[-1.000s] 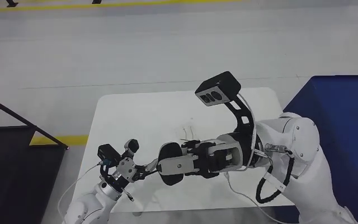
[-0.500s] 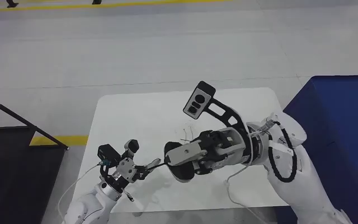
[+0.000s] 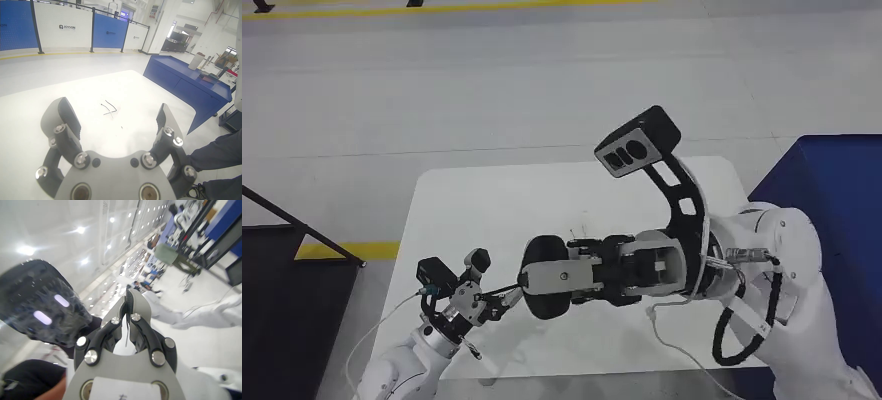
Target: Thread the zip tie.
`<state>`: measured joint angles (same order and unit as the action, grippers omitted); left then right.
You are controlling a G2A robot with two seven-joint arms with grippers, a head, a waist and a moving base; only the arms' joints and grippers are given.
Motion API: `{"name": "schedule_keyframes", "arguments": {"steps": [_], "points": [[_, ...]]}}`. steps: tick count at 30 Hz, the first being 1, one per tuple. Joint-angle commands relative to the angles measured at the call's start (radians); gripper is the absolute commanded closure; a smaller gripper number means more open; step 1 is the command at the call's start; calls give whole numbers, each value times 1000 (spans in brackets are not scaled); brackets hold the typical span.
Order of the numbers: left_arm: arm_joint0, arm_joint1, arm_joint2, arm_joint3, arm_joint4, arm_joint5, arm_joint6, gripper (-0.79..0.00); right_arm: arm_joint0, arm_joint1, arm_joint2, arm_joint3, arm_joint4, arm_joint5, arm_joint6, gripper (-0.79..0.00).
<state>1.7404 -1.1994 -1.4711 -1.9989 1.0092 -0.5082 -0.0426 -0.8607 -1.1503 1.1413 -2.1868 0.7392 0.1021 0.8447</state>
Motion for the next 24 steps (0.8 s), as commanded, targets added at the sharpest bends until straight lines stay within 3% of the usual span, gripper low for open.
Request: {"name": "schedule_keyframes", "arguments": {"steps": [1, 7, 12, 14, 18, 22, 24], "points": [[0, 0, 0, 0, 0, 0, 0, -785, -18, 2, 6, -15, -138, -108, -1, 0], [0, 0, 0, 0, 0, 0, 0, -785, -67, 5, 12, -82, -339, -305, -8, 0], [0, 0, 0, 0, 0, 0, 0, -785, -106, 7, 24, -113, -445, -411, -29, 0], [0, 0, 0, 0, 0, 0, 0, -785, -118, 8, 22, -109, -430, -393, -29, 0], [0, 0, 0, 0, 0, 0, 0, -785, -98, 5, 17, -74, -247, -306, -4, 0], [0, 0, 0, 0, 0, 0, 0, -785, -57, 5, 11, -10, -86, -118, 48, 0], [0, 0, 0, 0, 0, 0, 0, -785, -27, 3, 14, -3, -59, -89, 64, 0]]}}
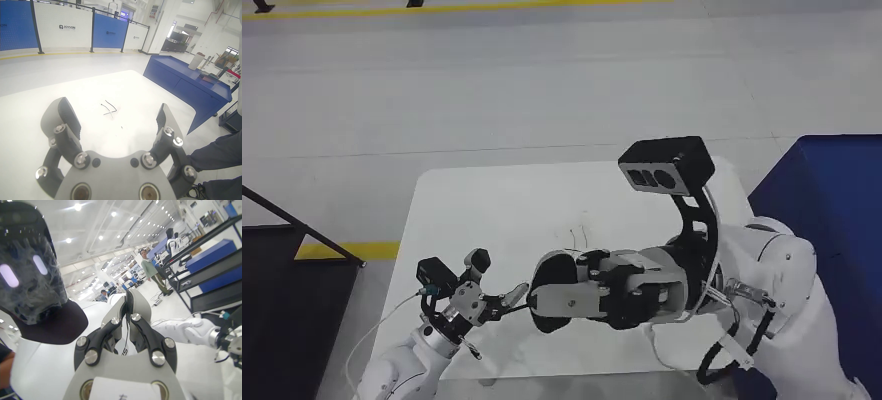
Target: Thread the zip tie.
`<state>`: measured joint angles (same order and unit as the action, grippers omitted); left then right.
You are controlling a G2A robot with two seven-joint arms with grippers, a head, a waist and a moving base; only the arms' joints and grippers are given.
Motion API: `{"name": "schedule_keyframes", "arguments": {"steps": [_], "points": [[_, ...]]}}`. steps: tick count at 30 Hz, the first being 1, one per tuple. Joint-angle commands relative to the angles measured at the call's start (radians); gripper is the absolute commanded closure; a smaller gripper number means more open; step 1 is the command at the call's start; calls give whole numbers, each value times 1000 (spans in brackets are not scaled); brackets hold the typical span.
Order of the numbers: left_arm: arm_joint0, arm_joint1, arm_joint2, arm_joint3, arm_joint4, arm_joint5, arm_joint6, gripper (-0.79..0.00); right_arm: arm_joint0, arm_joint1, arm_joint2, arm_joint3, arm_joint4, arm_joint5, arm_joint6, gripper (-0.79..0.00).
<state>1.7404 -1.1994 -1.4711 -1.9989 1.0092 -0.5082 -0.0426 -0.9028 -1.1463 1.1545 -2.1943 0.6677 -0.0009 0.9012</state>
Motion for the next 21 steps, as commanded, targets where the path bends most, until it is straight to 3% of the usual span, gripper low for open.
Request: {"name": "schedule_keyframes", "arguments": {"steps": [1, 12, 21], "points": [[0, 0, 0, 0, 0, 0, 0, -785, 23, -1, -3, 6, 20, 23, 15, 0], [0, 0, 0, 0, 0, 0, 0, -785, 48, -5, -32, 54, -19, 50, 21, 0], [0, 0, 0, 0, 0, 0, 0, -785, -48, 22, 56, 383, -68, 145, 112, 0]]}}
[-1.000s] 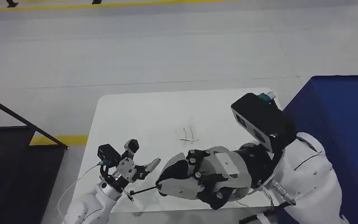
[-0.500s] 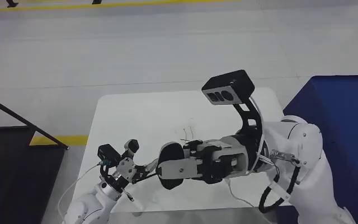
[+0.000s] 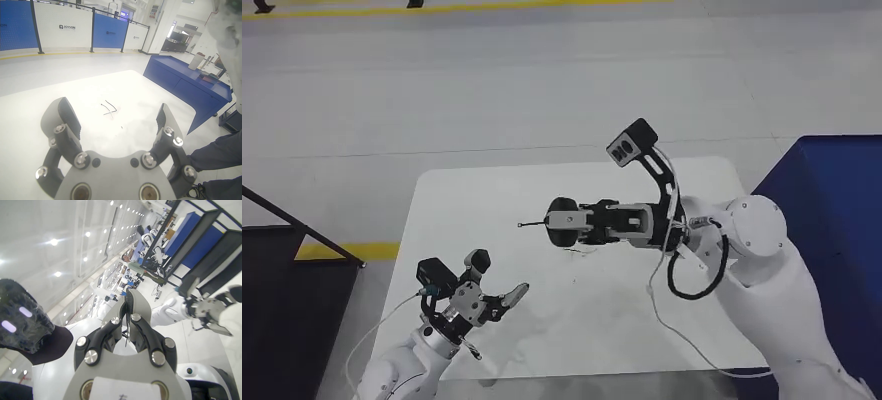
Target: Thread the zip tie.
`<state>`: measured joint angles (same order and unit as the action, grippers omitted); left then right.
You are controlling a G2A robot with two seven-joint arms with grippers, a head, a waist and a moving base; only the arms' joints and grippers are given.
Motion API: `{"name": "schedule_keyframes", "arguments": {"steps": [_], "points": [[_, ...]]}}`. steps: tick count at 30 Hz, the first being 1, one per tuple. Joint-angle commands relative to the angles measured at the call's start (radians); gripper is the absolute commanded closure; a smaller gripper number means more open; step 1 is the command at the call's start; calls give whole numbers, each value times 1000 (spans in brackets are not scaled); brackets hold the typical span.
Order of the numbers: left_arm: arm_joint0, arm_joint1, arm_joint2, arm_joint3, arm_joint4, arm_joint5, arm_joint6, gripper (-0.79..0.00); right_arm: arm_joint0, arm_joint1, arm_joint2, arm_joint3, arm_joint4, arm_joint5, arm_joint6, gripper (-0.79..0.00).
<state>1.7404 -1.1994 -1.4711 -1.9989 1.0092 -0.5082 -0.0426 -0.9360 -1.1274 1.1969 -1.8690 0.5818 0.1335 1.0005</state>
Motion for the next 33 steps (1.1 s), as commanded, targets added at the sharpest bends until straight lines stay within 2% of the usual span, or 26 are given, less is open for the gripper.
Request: {"name": "schedule_keyframes", "arguments": {"steps": [1, 5, 8, 13, 24, 25, 27, 29, 33], "points": [[0, 0, 0, 0, 0, 0, 0, -785, -30, 3, 28, 101, 71, 25, 21, 0], [0, 0, 0, 0, 0, 0, 0, -785, -55, 21, 105, 238, 56, 36, 65, 0], [0, 0, 0, 0, 0, 0, 0, -785, -94, 31, 159, 286, 73, 21, 97, 0], [0, 0, 0, 0, 0, 0, 0, -785, -145, 45, 208, 291, 60, 21, 127, 0], [0, 0, 0, 0, 0, 0, 0, -785, -146, 45, 208, 289, 61, 20, 129, 0], [0, -1, 11, -3, -8, -1, -6, -785, -148, 45, 209, 287, 55, 19, 122, 0], [-21, -8, 55, -49, -9, 81, -17, -785, -151, 51, 223, 269, -5, 5, 100, 0], [-55, -15, 134, -99, -37, 135, -95, -785, -162, 63, 278, 267, -28, -4, 131, 0], [-208, -33, 297, -161, 42, 294, -312, -785, -182, 91, 423, 301, -23, 14, 228, 0]]}}
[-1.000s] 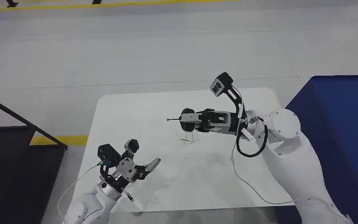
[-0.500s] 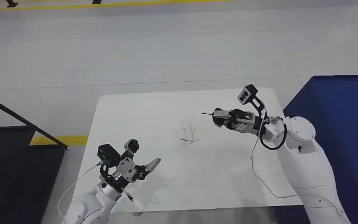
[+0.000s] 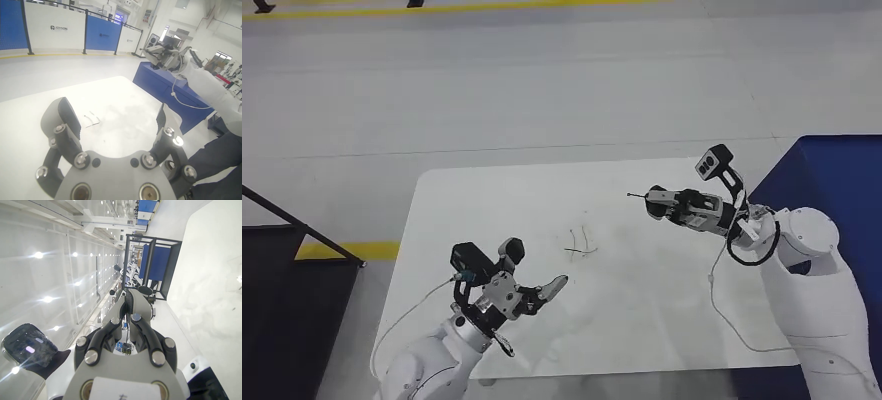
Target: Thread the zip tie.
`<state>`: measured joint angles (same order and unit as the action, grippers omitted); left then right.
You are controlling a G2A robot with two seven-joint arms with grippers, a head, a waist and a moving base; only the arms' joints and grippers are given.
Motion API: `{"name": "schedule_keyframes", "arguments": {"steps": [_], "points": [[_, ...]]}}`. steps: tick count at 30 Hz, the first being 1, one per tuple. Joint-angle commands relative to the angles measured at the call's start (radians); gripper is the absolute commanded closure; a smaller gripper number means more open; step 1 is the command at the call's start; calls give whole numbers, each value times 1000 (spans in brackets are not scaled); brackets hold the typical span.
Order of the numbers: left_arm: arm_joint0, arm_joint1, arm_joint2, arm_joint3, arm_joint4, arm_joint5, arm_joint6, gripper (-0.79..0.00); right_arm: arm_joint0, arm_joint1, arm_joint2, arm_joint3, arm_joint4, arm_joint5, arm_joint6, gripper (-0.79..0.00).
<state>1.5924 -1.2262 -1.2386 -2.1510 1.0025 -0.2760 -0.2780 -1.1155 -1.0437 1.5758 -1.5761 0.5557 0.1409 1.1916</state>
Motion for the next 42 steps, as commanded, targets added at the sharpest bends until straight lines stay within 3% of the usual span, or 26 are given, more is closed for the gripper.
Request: {"name": "schedule_keyframes", "arguments": {"steps": [1, 5, 7, 19, 21, 24, 28, 31, 42], "points": [[-106, -15, 116, -1, 59, 115, -132, -785, -3, 14, 75, 15, -2, 6, 63, 0], [-342, -59, 296, 88, 67, 309, -355, -785, 14, 32, 154, 56, 29, 29, 141, 0], [-441, -82, 354, 140, 63, 391, -415, -785, 29, 37, 167, 78, 47, 36, 171, 0], [-438, -81, 354, 153, 83, 398, -416, -785, 34, 38, 168, 87, 58, 34, 182, 0], [-475, -87, 396, 182, 178, 418, -508, -785, 34, 38, 168, 87, 58, 34, 182, 0], [-621, -121, 453, 240, 166, 511, -694, -785, 34, 38, 168, 87, 58, 34, 182, 0], [-858, -187, 529, 412, 108, 655, -885, -785, 34, 38, 168, 87, 58, 34, 182, 0], [-975, -235, 560, 563, -22, 723, -989, -785, 34, 38, 168, 87, 58, 34, 182, 0], [-970, -241, 558, 593, -83, 701, -1000, -785, 34, 38, 168, 87, 58, 34, 182, 0]]}}
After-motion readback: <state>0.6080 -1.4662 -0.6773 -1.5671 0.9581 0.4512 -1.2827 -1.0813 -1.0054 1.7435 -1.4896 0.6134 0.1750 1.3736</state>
